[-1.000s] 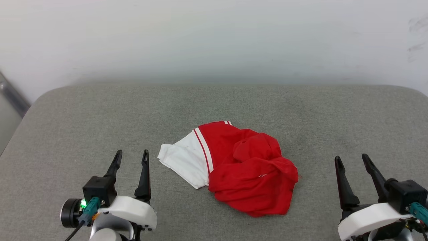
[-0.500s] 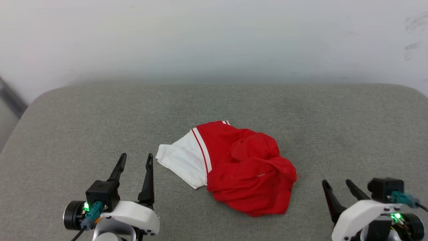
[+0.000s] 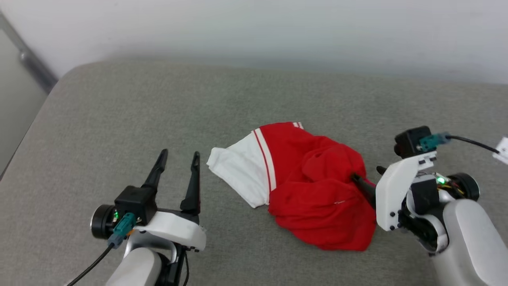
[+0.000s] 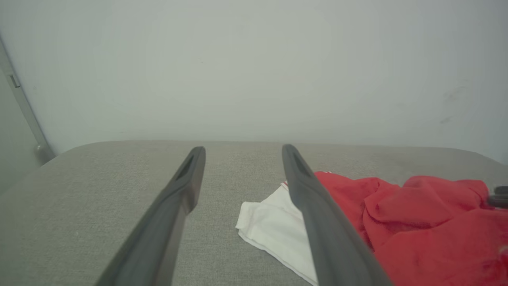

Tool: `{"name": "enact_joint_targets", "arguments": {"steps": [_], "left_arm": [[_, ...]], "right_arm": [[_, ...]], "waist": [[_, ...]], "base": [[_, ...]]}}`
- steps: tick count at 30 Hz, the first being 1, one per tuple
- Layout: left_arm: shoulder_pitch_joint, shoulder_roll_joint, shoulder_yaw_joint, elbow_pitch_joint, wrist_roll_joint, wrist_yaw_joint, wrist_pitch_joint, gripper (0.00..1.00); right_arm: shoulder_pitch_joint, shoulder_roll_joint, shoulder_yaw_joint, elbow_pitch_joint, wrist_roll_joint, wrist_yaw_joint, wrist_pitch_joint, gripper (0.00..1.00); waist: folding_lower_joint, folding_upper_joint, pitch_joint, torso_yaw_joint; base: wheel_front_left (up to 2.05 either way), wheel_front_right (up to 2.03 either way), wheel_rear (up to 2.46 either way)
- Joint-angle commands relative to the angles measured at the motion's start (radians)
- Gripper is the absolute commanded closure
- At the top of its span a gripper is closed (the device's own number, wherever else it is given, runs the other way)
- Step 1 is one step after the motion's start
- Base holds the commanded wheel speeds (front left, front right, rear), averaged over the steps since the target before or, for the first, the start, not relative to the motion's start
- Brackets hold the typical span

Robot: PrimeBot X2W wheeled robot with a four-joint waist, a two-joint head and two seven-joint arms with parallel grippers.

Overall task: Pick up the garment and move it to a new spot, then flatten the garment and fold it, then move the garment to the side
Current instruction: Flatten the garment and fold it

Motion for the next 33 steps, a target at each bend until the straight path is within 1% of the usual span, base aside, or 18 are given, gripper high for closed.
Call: {"name": "enact_joint_targets", "arguments": {"steps": [1, 2, 4, 5, 6, 7, 8, 14, 17, 19, 23, 26, 29, 31, 32, 33], "left_arm": [[-0.021, -0.011, -0.003, 0.008, 0.008, -0.009, -0.005, 0.0], [-0.028, -0.015, -0.003, 0.011, 0.01, -0.013, -0.006, 0.0], [-0.037, -0.027, -0.003, 0.019, 0.013, -0.02, -0.007, 0.0], [-0.042, -0.032, -0.002, 0.023, 0.017, -0.022, -0.007, 0.0], [-0.042, -0.032, -0.002, 0.023, 0.017, -0.022, -0.007, 0.0], [-0.045, -0.035, 0.0, 0.024, 0.02, -0.026, -0.007, 0.0], [-0.046, -0.038, 0.003, 0.026, 0.022, -0.03, -0.008, 0.0], [-0.026, -0.055, 0.026, 0.038, 0.039, -0.04, -0.007, 0.0], [-0.017, -0.061, 0.037, 0.039, 0.046, -0.047, -0.006, 0.0], [-0.007, -0.062, 0.045, 0.04, 0.052, -0.048, -0.006, 0.0], [0.013, -0.068, 0.059, 0.041, 0.061, -0.049, -0.006, 0.0], [0.029, -0.072, 0.066, 0.042, 0.063, -0.05, -0.006, 0.0], [0.046, -0.073, 0.072, 0.046, 0.063, -0.054, -0.006, 0.0], [0.054, -0.072, 0.077, 0.048, 0.064, -0.052, -0.006, 0.0], [0.06, -0.071, 0.08, 0.05, 0.063, -0.052, -0.006, 0.0], [0.066, -0.07, 0.082, 0.05, 0.063, -0.051, -0.006, 0.0]], "right_arm": [[-0.047, -0.016, 0.025, 0.041, 0.009, 0.0, 0.039, 0.0], [-0.064, -0.011, 0.032, 0.062, 0.026, 0.0, 0.057, 0.0], [-0.095, -0.023, 0.046, 0.097, 0.034, 0.0, 0.084, 0.0], [-0.101, -0.019, 0.047, 0.117, 0.049, 0.0, 0.099, 0.19], [-0.101, -0.019, 0.047, 0.117, 0.049, 0.0, 0.099, 0.19], [-0.113, -0.025, 0.053, 0.125, 0.045, 0.0, 0.104, 0.78], [-0.125, -0.029, 0.055, 0.131, 0.049, 0.0, 0.103, 1.0], [-0.168, -0.069, 0.046, 0.096, 0.027, 0.0, 0.029, 1.0], [-0.148, -0.077, -0.001, 0.049, 0.009, 0.0, -0.003, 1.0], [-0.105, -0.077, -0.062, 0.008, -0.024, 0.0, -0.02, 1.0], [0.036, -0.015, -0.225, -0.079, -0.088, 0.0, -0.04, 1.0], [0.178, 0.047, -0.317, -0.115, -0.11, 0.0, -0.038, 1.0], [0.311, 0.085, -0.357, -0.101, -0.1, 0.0, -0.036, 1.0], [0.385, 0.096, -0.354, -0.073, -0.075, 0.0, -0.036, 1.0], [0.412, 0.096, -0.346, -0.054, -0.054, 0.0, -0.045, 0.75], [0.435, 0.097, -0.33, -0.032, -0.032, 0.0, -0.057, 0.32]], "waist": [[-0.0001, 0.0, 0.046, 0.044], [-0.0001, 0.0, 0.054, 0.051], [-0.0001, 0.0, 0.066, 0.064], [-0.0001, 0.0, 0.069, 0.068], [-0.0001, 0.0, 0.069, 0.068], [-0.0001, 0.0, 0.071, 0.07], [-0.0001, 0.0, 0.074, 0.072], [-0.0001, 0.0, 0.062, 0.054], [-0.0001, 0.0, 0.048, 0.038], [-0.0001, 0.0, 0.04, 0.027], [-0.0001, 0.0, 0.021, 0.002], [-0.0001, 0.0, 0.008, -0.012], [-0.0001, 0.0, -0.005, -0.022], [-0.0001, 0.0, -0.013, -0.027], [-0.0001, 0.0, -0.018, -0.03], [-0.0001, 0.0, -0.023, -0.033]], "base": [[0.0, 0.0, 0.0], [0.0, 0.0, 0.0], [0.0, 0.0, 0.0], [0.0, 0.0, 0.0], [0.0, 0.0, 0.0], [0.0, 0.0, 0.0], [0.0, 0.0, 0.0], [0.0, 0.0, 0.0], [0.0, 0.0, 0.0], [0.0, 0.0, 0.0], [0.0, 0.0, 0.0], [0.0, 0.0, 0.0], [0.0, 0.0, 0.0], [0.0, 0.0, 0.0], [0.0, 0.0, 0.0], [0.0, 0.0, 0.0]]}}
